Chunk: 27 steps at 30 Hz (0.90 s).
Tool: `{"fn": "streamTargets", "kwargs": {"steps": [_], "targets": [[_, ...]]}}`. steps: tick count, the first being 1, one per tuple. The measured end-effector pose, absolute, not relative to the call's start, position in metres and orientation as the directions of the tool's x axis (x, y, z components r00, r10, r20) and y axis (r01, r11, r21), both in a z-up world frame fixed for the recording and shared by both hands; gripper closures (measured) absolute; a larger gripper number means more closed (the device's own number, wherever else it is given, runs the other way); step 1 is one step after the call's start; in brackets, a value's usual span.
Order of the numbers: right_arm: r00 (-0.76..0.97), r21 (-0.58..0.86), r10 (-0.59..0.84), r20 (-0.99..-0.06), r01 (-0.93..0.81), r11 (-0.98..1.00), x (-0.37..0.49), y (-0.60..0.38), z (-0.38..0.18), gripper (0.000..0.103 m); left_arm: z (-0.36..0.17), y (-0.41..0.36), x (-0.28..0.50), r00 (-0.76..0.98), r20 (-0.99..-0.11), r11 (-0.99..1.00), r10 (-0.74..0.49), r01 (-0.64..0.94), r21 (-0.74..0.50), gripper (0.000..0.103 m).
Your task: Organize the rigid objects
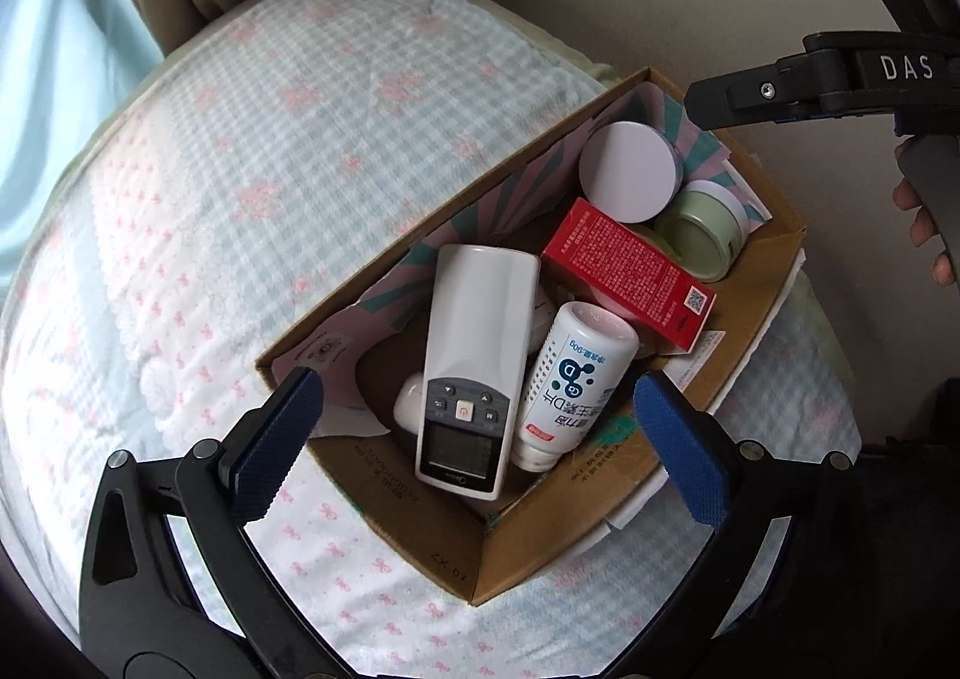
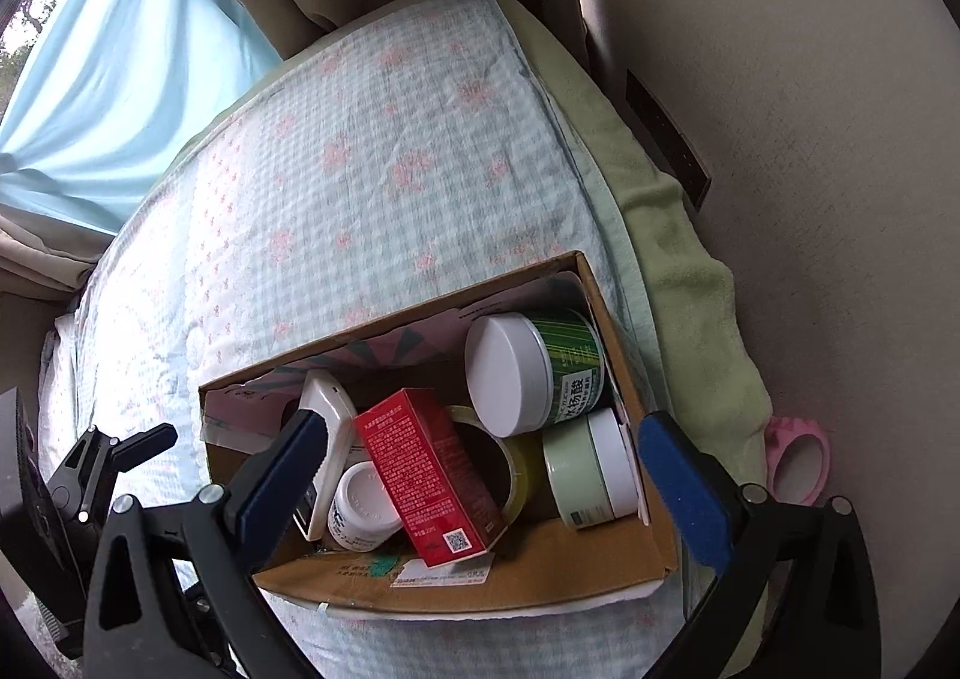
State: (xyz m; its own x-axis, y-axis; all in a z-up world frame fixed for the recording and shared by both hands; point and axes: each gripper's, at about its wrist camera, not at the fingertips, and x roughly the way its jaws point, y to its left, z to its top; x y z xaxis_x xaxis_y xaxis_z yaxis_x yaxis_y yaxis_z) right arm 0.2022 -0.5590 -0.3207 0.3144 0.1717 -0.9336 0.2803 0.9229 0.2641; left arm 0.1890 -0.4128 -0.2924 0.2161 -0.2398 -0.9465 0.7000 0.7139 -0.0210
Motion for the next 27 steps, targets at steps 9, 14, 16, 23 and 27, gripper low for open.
{"fn": "streamTargets", "kwargs": {"steps": [9, 14, 16, 23, 27], "targets": [[0.396, 0.225, 0.124, -0.91, 0.221, 0.949, 0.187, -0.507, -0.235, 0.0, -0.196, -0.346, 0.176, 0.344, -0.899, 0.797, -0.272, 0.604, -0.011, 0.0], [0.471, 0.192, 0.125, -0.873, 0.096, 0.977, 0.17, -0.431, -0.17, 0.0, -0.125, -0.28, 0.174, 0.457, -0.847, 0.876, -0.272, 0.483, -0.021, 0.0], [0.517, 0.18, 0.12, -0.847, 0.067, 0.981, 0.16, -0.401, -0.142, 0.0, -0.098, -0.25, 0.17, 0.51, -0.819, 0.898, -0.264, 0.44, -0.015, 0.0], [0.683, 0.085, 0.057, -0.729, 0.008, 0.996, 0.121, -0.308, -0.049, 0.0, -0.017, -0.136, 0.138, 0.667, -0.701, 0.958, -0.253, 0.274, -0.086, 0.0], [0.75, 0.038, 0.042, -0.66, -0.023, 0.999, 0.1, -0.267, -0.024, 0.0, 0.007, -0.084, 0.107, 0.746, -0.633, 0.977, -0.206, 0.196, -0.087, 0.0]]}}
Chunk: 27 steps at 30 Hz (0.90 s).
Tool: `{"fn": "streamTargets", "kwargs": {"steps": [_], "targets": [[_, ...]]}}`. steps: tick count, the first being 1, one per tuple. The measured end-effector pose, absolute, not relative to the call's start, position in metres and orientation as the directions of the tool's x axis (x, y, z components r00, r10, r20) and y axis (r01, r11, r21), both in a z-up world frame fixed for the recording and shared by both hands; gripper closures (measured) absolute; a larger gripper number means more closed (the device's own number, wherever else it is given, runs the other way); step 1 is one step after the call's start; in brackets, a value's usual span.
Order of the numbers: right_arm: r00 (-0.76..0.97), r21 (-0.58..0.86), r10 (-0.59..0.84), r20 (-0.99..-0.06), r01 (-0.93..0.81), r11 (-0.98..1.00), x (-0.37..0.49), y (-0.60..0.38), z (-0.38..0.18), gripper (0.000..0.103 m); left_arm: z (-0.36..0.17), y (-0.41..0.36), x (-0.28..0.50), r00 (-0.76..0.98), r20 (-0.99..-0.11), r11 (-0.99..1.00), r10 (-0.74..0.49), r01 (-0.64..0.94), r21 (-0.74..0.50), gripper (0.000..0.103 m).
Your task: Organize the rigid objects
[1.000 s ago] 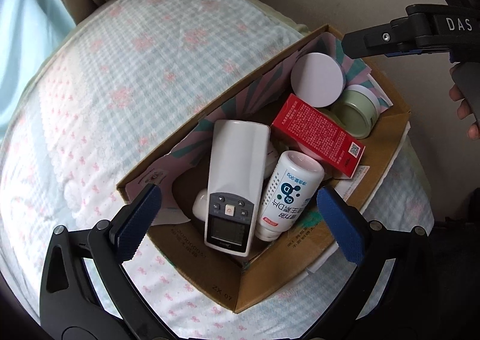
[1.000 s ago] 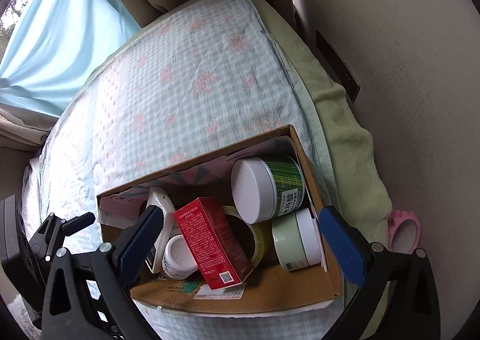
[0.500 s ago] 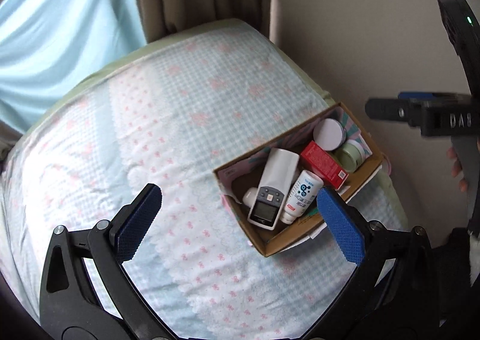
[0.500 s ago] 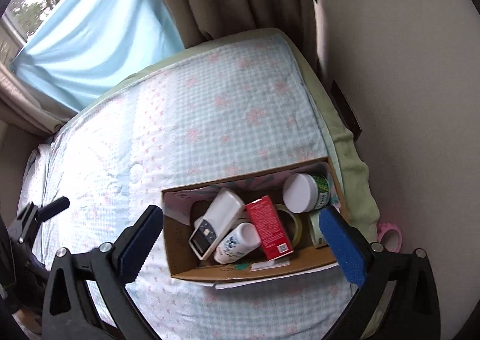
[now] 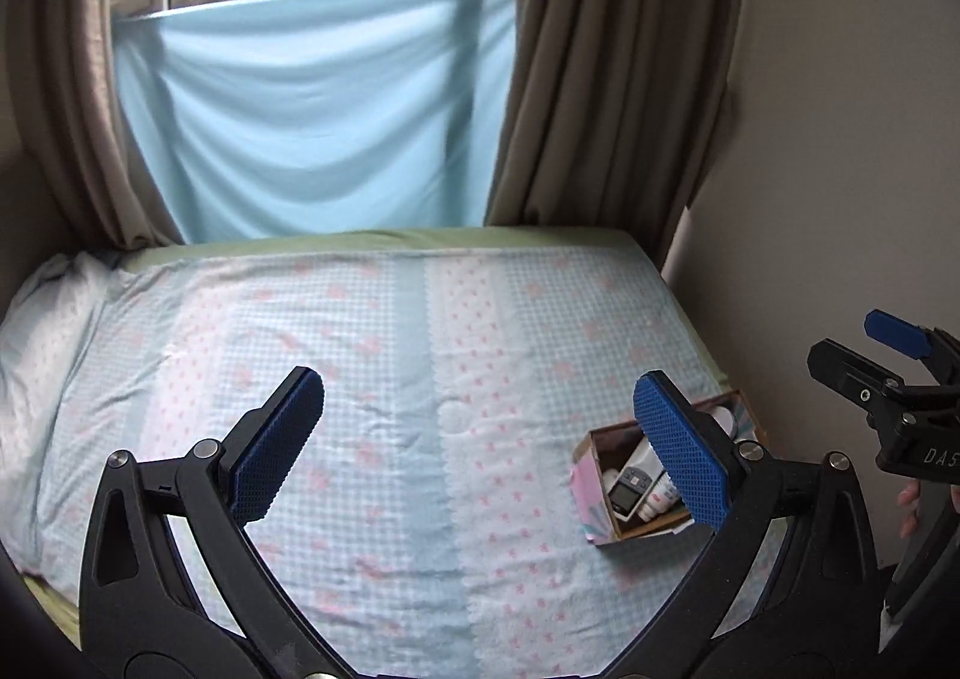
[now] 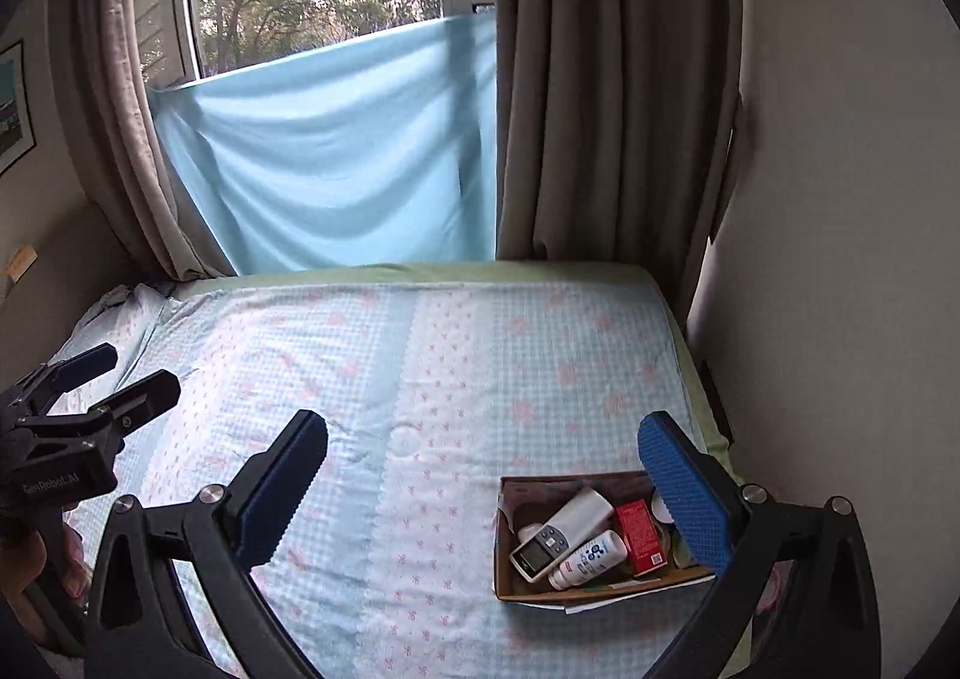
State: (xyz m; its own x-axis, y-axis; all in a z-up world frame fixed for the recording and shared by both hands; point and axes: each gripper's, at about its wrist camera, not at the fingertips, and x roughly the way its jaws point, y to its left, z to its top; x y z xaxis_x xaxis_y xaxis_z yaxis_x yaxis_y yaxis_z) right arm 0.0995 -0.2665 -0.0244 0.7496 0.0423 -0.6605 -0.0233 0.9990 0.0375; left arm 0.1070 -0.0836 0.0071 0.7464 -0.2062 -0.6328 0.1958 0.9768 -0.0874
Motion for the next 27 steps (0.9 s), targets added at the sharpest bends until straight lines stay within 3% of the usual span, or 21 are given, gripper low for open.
{"fn": "streamTargets", "kwargs": {"steps": [10, 14, 27], "targets": [[0.804, 0.015, 0.029, -0.593, -0.025, 1.0, 0.069, -0.222, -0.017, 0.0, 0.025, -0.038, 0.048, 0.865, -0.497, 0.994, -0.071, 0.101, 0.033, 0.0], [0.81, 0.013, 0.016, -0.586, -0.01, 1.0, 0.066, -0.218, -0.014, 0.0, 0.025, -0.04, 0.042, 0.878, -0.473, 0.993, -0.079, 0.113, 0.045, 0.0], [0.818, 0.003, -0.022, -0.574, 0.029, 1.0, 0.061, -0.221, -0.011, 0.0, 0.025, -0.044, 0.037, 0.873, -0.474, 0.988, -0.114, 0.149, 0.037, 0.0]]}}
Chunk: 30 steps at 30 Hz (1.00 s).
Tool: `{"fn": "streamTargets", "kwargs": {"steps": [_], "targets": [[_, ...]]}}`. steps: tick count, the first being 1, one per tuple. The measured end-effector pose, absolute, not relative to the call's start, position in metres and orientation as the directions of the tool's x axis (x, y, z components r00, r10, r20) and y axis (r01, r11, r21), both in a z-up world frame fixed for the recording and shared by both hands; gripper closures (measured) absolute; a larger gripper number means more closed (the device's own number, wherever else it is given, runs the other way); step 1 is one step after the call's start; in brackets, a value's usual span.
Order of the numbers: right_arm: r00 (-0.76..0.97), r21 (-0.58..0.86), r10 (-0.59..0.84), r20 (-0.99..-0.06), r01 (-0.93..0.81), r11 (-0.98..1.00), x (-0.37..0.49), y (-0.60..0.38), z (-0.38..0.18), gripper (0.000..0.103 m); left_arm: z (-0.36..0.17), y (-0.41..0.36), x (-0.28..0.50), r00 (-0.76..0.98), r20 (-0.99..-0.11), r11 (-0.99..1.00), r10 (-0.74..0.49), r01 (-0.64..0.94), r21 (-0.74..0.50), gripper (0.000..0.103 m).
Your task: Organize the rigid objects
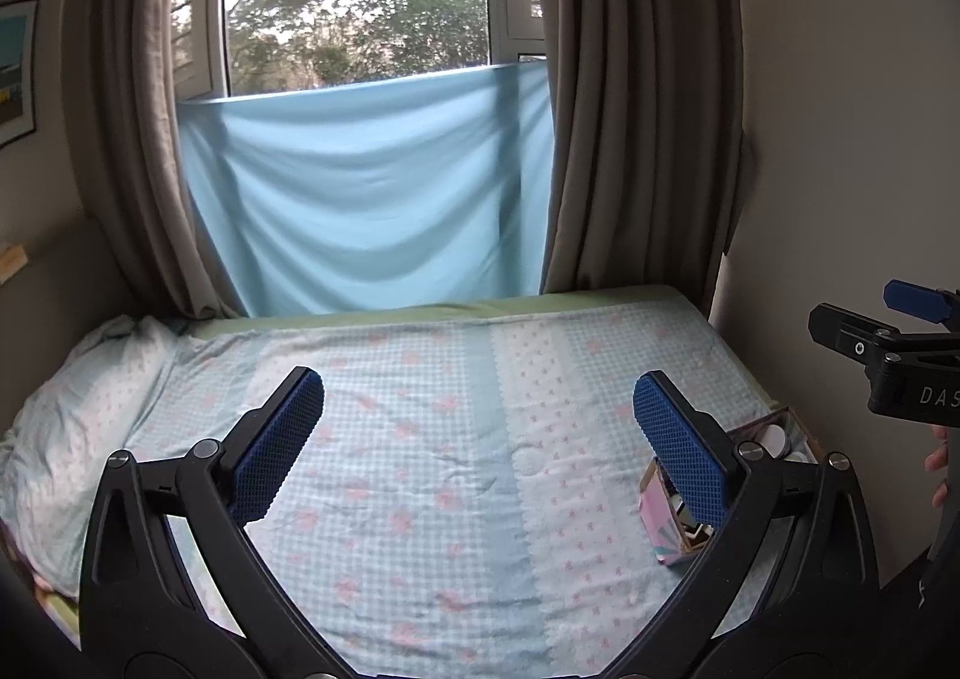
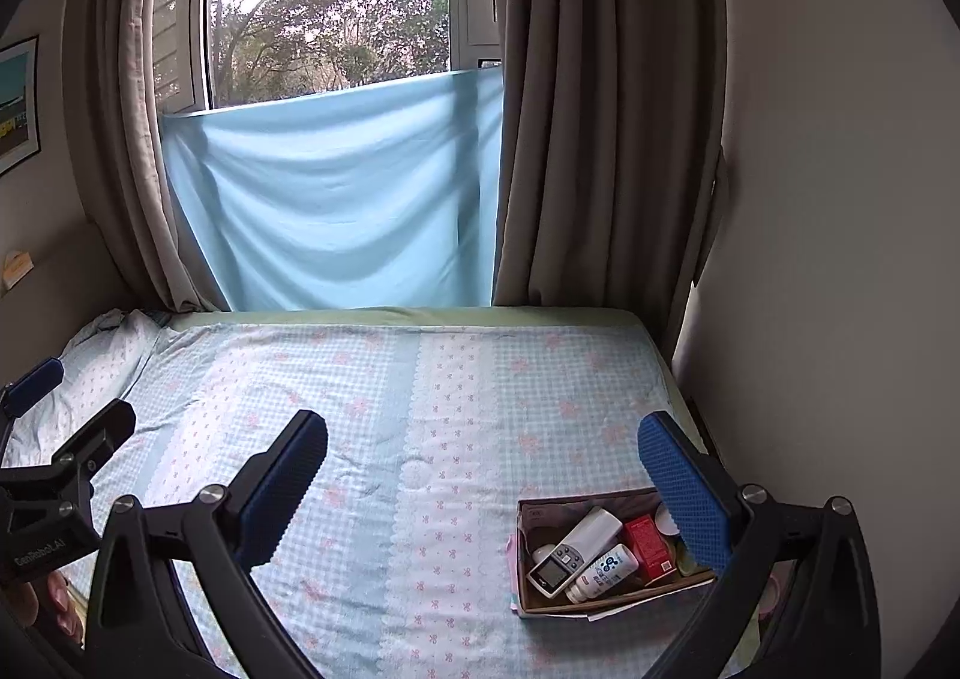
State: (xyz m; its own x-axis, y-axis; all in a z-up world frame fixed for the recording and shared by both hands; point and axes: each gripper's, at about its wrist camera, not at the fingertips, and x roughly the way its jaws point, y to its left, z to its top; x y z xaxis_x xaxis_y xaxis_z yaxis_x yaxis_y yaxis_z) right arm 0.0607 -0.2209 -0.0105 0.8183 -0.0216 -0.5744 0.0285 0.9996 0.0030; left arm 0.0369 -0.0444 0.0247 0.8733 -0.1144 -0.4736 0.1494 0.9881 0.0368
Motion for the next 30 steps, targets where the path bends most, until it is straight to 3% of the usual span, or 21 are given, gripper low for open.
{"fn": "streamTargets", "kwargs": {"steps": [30], "targets": [[0.824, -0.022, -0.036, -0.566, 0.028, 0.999, 0.0574, -0.2252, -0.0082, 0.0, 0.0285, -0.047, 0.0332, 0.883, -0.457, 0.991, -0.107, 0.13, 0.018, 0.0]]}}
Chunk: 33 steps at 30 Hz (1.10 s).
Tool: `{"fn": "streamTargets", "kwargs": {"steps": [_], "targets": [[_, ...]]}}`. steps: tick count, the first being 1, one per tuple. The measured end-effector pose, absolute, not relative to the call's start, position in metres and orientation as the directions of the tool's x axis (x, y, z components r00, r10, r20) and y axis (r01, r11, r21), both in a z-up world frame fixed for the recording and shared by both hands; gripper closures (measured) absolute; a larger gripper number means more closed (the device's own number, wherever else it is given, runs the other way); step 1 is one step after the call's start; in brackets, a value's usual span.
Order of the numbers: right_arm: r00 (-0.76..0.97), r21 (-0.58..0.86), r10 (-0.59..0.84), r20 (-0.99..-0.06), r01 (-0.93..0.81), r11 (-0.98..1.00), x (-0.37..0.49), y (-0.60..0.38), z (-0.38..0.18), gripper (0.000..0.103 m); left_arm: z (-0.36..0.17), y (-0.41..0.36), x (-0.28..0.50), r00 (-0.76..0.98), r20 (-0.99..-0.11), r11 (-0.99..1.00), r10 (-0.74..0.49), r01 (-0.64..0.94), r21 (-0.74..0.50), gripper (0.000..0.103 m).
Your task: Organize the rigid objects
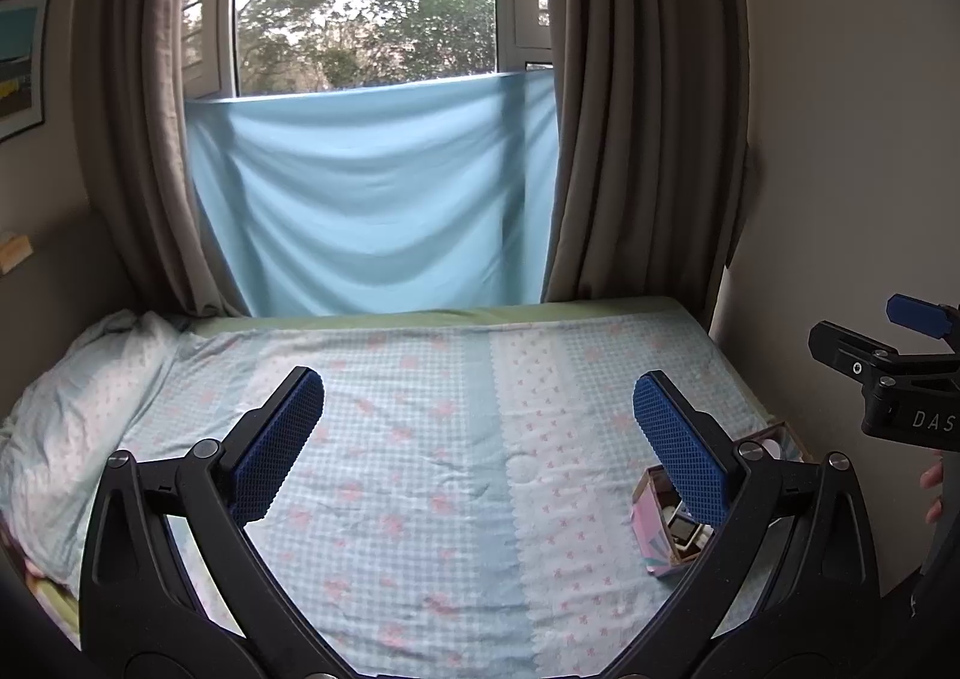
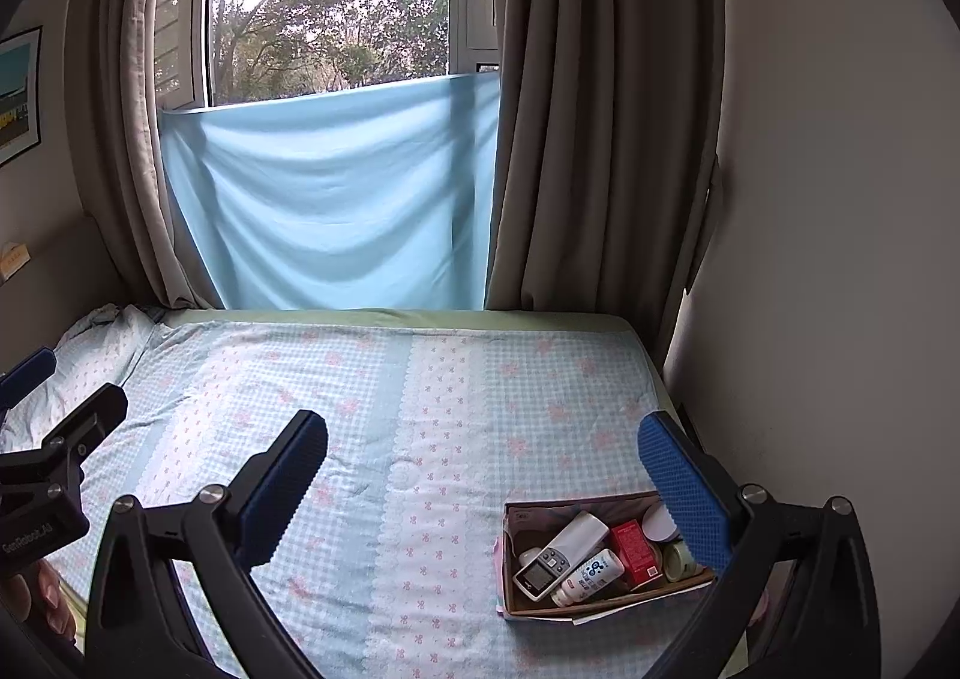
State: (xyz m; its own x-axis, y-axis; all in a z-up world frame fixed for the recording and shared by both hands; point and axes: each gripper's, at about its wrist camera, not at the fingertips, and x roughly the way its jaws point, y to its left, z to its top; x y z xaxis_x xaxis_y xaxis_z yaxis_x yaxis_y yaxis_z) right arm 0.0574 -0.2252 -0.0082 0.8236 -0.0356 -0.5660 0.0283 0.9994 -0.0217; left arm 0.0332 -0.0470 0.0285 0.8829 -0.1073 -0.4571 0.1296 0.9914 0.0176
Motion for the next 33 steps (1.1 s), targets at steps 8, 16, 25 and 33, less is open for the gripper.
{"fn": "streamTargets", "kwargs": {"steps": [8, 16, 25, 33], "targets": [[0.824, -0.023, -0.043, -0.565, 0.036, 0.999, 0.056, -0.226, -0.007, 0.0, 0.03, -0.047, 0.033, 0.884, -0.455, 0.992, -0.104, 0.126, 0.017, 0.0], [0.825, -0.027, -0.045, -0.564, 0.036, 0.999, 0.056, -0.225, -0.007, 0.0, 0.033, -0.047, 0.032, 0.895, -0.436, 0.993, -0.093, 0.113, 0.021, 0.0], [0.823, -0.032, -0.046, -0.567, 0.034, 0.999, 0.06, -0.223, -0.007, 0.0, 0.034, -0.046, 0.035, 0.909, -0.414, 0.997, -0.052, 0.071, 0.03, 0.0], [0.804, -0.03, -0.038, -0.593, 0.025, 0.999, 0.074, -0.221, -0.011, 0.0, 0.028, -0.038, 0.045, 0.891, -0.448, 0.996, -0.075, 0.086, 0.004, 0.0]]}}
